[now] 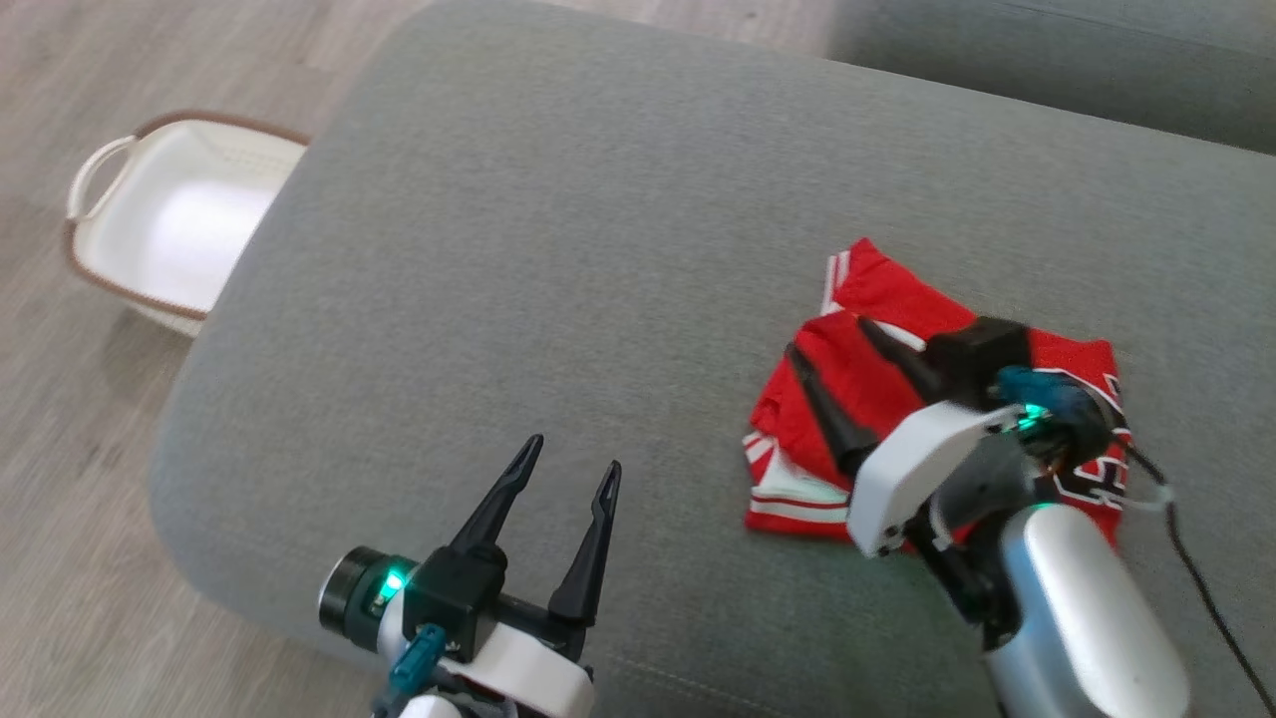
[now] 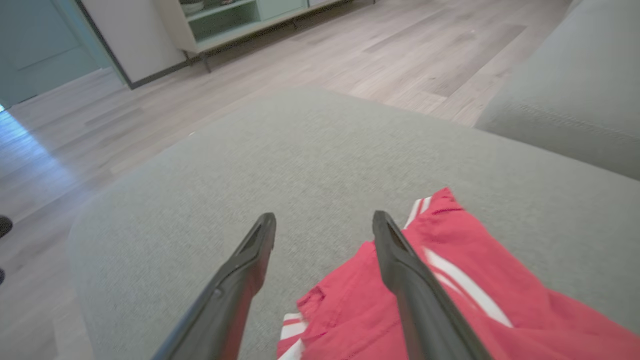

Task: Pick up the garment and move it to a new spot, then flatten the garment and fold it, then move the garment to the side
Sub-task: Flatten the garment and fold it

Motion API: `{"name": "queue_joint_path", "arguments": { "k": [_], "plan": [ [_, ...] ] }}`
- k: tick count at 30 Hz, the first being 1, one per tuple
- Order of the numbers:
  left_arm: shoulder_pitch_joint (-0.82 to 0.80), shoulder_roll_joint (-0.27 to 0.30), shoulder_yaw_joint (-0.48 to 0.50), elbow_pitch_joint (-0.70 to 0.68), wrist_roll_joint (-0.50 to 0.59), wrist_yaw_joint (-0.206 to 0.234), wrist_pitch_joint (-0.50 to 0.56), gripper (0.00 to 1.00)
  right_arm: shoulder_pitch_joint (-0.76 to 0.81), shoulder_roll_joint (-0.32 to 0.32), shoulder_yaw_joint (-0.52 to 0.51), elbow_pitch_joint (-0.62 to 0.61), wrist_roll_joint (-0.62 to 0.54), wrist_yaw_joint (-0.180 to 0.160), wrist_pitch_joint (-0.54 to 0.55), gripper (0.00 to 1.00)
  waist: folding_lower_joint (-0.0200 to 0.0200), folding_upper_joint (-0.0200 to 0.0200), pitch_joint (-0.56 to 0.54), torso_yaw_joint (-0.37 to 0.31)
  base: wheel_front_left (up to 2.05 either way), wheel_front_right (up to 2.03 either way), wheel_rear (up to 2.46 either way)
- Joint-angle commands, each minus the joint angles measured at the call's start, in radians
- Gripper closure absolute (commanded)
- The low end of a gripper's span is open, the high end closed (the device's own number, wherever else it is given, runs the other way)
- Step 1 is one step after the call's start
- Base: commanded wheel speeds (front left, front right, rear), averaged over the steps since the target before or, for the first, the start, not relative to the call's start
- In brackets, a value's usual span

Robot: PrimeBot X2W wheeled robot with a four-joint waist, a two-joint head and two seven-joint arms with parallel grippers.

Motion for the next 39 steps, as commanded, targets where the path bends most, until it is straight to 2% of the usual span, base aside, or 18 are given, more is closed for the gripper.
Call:
{"name": "queue_joint_path", "arguments": {
  "k": [1, 12, 18, 23, 24, 27, 34, 39],
  "plan": [
    [-0.024, -0.004, 0.040, -0.036, 0.005, -0.002, -0.012, 0.00, -0.034, 0.008, 0.001, -0.051, 0.002, 0.007, -0.028, 0.00, 0.0000, 0.0000, -0.002, -0.025, 0.00, 0.00, 0.00],
    [-0.032, -0.002, 0.052, -0.028, 0.003, -0.022, -0.012, 0.00, 0.055, 0.008, -0.234, -0.145, -0.074, 0.007, -0.164, 0.00, 0.0000, 0.0000, 0.003, -0.188, 0.00, 0.00, 0.00],
    [-0.076, -0.010, 0.028, 0.009, -0.032, -0.078, 0.037, 0.00, 0.129, 0.008, -0.324, -0.166, -0.072, 0.007, -0.186, 0.00, 0.0000, 0.0000, 0.007, -0.252, 0.00, 0.00, 0.00],
    [-0.170, -0.053, 0.015, 0.077, -0.101, -0.139, 0.150, 0.00, 0.155, 0.008, -0.346, -0.185, -0.064, 0.007, -0.184, 0.00, 0.0000, 0.0000, 0.027, -0.286, 0.00, 0.00, 0.00],
    [-0.170, -0.053, 0.015, 0.077, -0.101, -0.139, 0.150, 0.00, 0.155, 0.008, -0.346, -0.185, -0.064, 0.007, -0.184, 0.00, 0.0000, 0.0000, 0.027, -0.286, 0.00, 0.00, 0.00],
    [-0.242, -0.076, 0.011, 0.149, -0.136, -0.159, 0.246, 0.00, 0.148, 0.008, -0.339, -0.194, -0.062, 0.007, -0.180, 0.00, 0.0000, 0.0000, 0.044, -0.305, 0.00, 0.00, 0.00],
    [-0.366, -0.110, 0.013, 0.296, -0.208, -0.159, 0.447, 0.00, 0.123, 0.008, -0.327, -0.202, -0.073, 0.007, -0.172, 0.00, 0.0000, 0.0000, 0.081, -0.337, 0.00, 0.00, 0.00],
    [-0.407, -0.111, 0.012, 0.334, -0.213, -0.161, 0.471, 0.00, 0.123, 0.008, -0.332, -0.204, -0.071, 0.007, -0.171, 0.00, 0.0000, 0.0000, 0.090, -0.357, 0.00, 0.00, 0.00]
  ]
}}
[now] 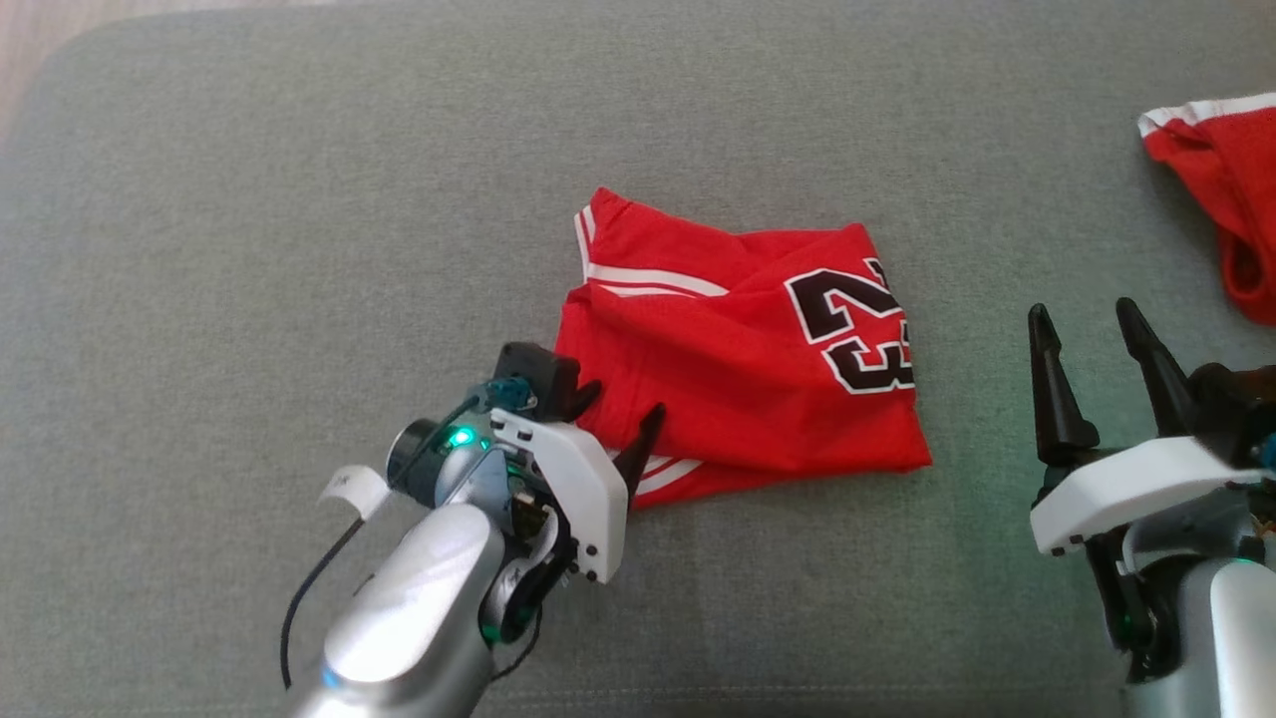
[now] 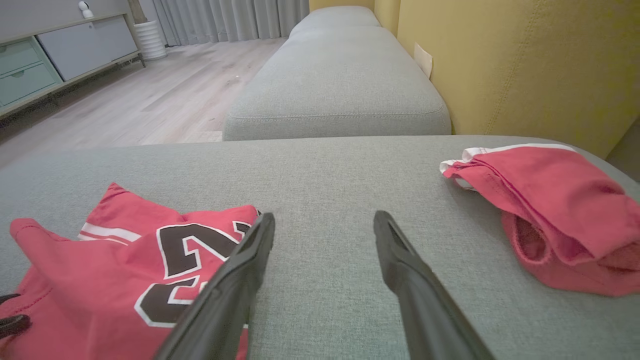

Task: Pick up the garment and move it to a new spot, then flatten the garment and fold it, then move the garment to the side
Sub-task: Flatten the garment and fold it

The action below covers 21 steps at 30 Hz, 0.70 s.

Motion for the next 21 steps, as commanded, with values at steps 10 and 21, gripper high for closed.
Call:
{"name": "queue_joint_path", "arguments": {
  "k": [10, 21],
  "plan": [
    [-0.053, -0.002, 0.021, -0.008, -0.024, -0.014, -0.016, 1.00, -0.019, -0.003, 0.006, -0.038, -0.007, 0.007, -0.005, 0.00, 0.0000, 0.0000, -0.003, -0.019, 0.00, 0.00, 0.00],
    [0.098, 0.003, 0.000, -0.223, -0.045, 0.038, -0.072, 1.00, 0.018, -0.003, -0.032, -0.053, -0.016, 0.007, 0.010, 0.00, 0.0000, 0.0000, -0.012, 0.082, 0.00, 0.00, 0.00]
  ]
}}
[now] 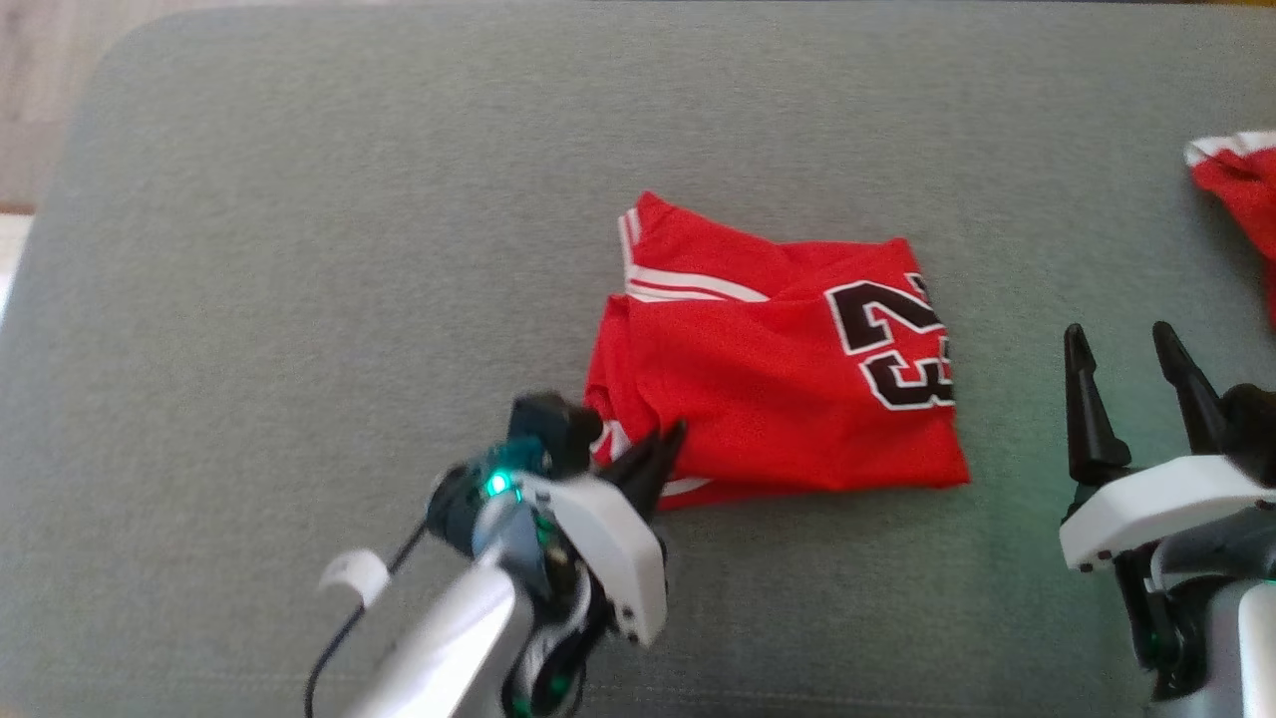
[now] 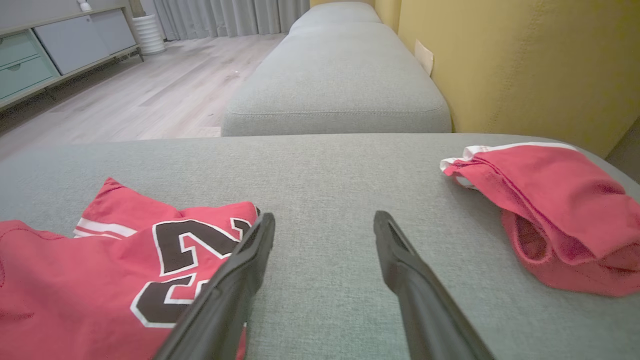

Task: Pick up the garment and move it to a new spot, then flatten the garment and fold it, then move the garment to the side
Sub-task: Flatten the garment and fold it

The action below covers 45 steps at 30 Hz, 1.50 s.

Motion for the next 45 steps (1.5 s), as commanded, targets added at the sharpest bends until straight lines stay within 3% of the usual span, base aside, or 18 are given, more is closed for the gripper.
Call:
{"name": "queue_joint_path", "arguments": {
  "k": [1, 6, 7, 8, 9, 10, 15, 20, 28, 34, 40, 45],
  "plan": [
    [-0.003, 0.011, 0.022, -0.061, -0.002, 0.013, -0.002, 1.00, -0.016, -0.003, 0.022, -0.048, -0.010, 0.007, 0.005, 0.00, 0.0000, 0.0000, 0.003, 0.036, 0.00, 0.00, 0.00],
    [0.052, 0.018, 0.010, -0.113, -0.004, 0.041, 0.010, 1.00, -0.020, -0.003, 0.025, -0.057, -0.018, 0.007, 0.026, 0.00, 0.0000, 0.0000, 0.000, 0.089, 0.00, 0.00, 0.00],
    [0.058, 0.019, 0.010, -0.113, -0.006, 0.044, 0.010, 0.93, -0.022, -0.003, 0.029, -0.057, -0.018, 0.007, 0.031, 0.00, 0.0000, 0.0000, -0.001, 0.095, 0.00, 0.00, 0.00],
    [0.058, 0.019, 0.010, -0.113, -0.006, 0.044, 0.010, 0.93, -0.022, -0.003, 0.029, -0.057, -0.018, 0.007, 0.031, 0.00, 0.0000, 0.0000, -0.001, 0.095, 0.00, 0.00, 0.00],
    [0.062, 0.019, 0.011, -0.112, -0.006, 0.048, 0.008, 0.57, -0.024, -0.003, 0.032, -0.058, -0.018, 0.007, 0.034, 0.00, 0.0000, 0.0000, -0.004, 0.100, 0.00, 0.00, 0.00],
    [0.063, 0.021, 0.013, -0.113, 0.000, 0.053, -0.004, 0.00, -0.025, -0.003, 0.035, -0.058, -0.019, 0.007, 0.037, 0.00, 0.0000, 0.0000, -0.006, 0.103, 0.00, 0.00, 0.00],
    [0.078, 0.023, 0.037, -0.144, 0.006, 0.071, -0.084, 0.00, -0.017, -0.003, 0.036, -0.057, -0.018, 0.007, 0.040, 0.00, 0.0000, 0.0000, -0.030, 0.113, 0.00, 0.00, 0.00],
    [0.136, 0.070, 0.098, -0.217, 0.043, 0.125, -0.210, 0.00, 0.015, -0.003, 0.039, -0.037, 0.003, 0.007, -0.006, 0.00, 0.0000, 0.0000, -0.083, 0.100, 0.00, 0.00, 0.00],
    [0.291, 0.161, 0.212, -0.296, 0.040, 0.180, -0.358, 0.00, 0.106, -0.003, 0.061, 0.079, 0.110, 0.007, -0.209, 0.00, 0.0000, 0.0000, -0.198, 0.075, 0.00, 0.00, 0.00],
    [0.392, 0.213, 0.260, -0.366, 0.084, 0.188, -0.407, 0.00, 0.180, -0.019, 0.118, 0.121, 0.111, 0.007, -0.378, 0.00, 0.0000, 0.0000, -0.263, 0.048, 0.00, 0.00, 0.00],
    [0.490, 0.195, 0.310, -0.434, 0.156, 0.187, -0.414, 0.00, 0.237, -0.039, 0.165, 0.129, 0.119, 0.007, -0.466, 0.00, 0.0000, 0.0000, -0.311, 0.018, 0.00, 0.00, 0.00],
    [0.588, 0.146, 0.362, -0.481, 0.212, 0.156, -0.414, 0.00, 0.287, -0.040, 0.162, 0.094, 0.128, 0.007, -0.474, 0.00, 0.0000, 0.0000, -0.337, 0.000, 0.00, 0.00, 0.00]
  ]
}}
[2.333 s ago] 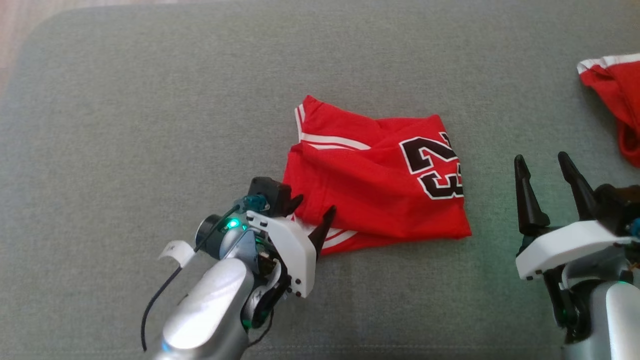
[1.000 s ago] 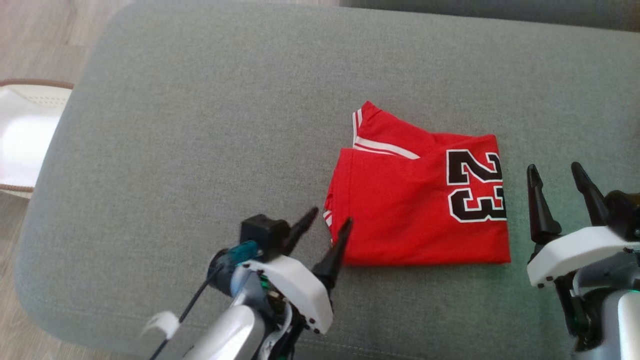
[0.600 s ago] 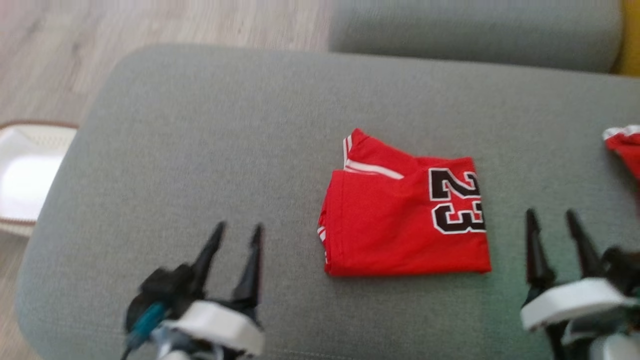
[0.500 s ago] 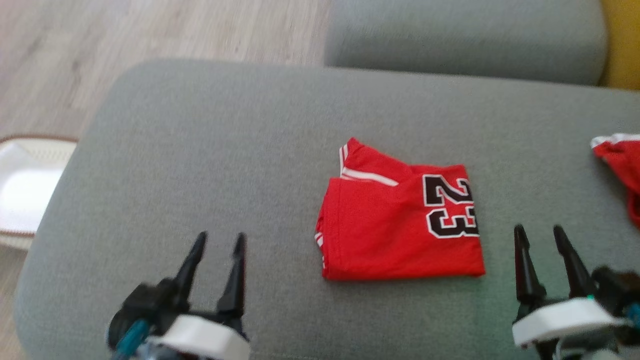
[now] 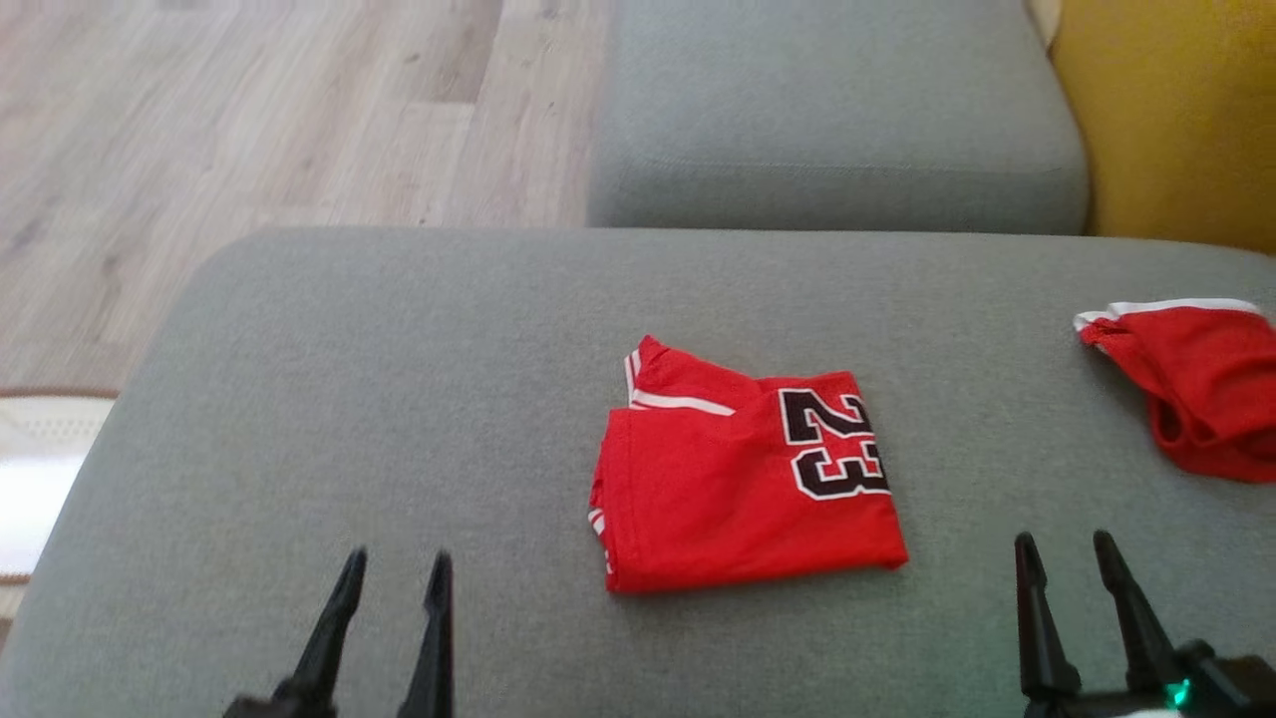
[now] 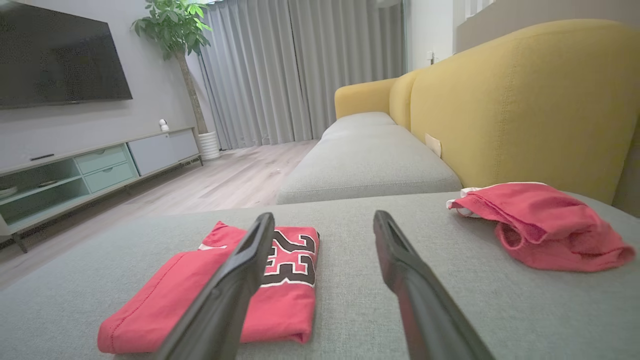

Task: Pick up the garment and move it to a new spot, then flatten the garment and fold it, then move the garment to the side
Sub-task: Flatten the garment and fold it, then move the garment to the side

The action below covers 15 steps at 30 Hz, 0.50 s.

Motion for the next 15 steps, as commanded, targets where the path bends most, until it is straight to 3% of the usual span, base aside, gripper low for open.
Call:
{"name": "queue_joint_path", "arguments": {
  "k": [1, 15],
  "plan": [
    [-0.015, -0.014, 0.059, -0.033, 0.023, -0.009, -0.012, 0.00, -0.017, -0.021, 0.023, -0.043, 0.006, 0.007, -0.013, 0.00, 0.0000, 0.0000, -0.011, -0.013, 0.00, 0.00, 0.00],
    [0.022, -0.082, 0.127, 0.026, 0.118, -0.119, -0.012, 0.00, 0.005, -0.020, 0.048, -0.065, 0.014, 0.007, -0.013, 0.00, 0.0000, 0.0000, -0.014, -0.016, 0.00, 0.00, 0.00]
  ]
}}
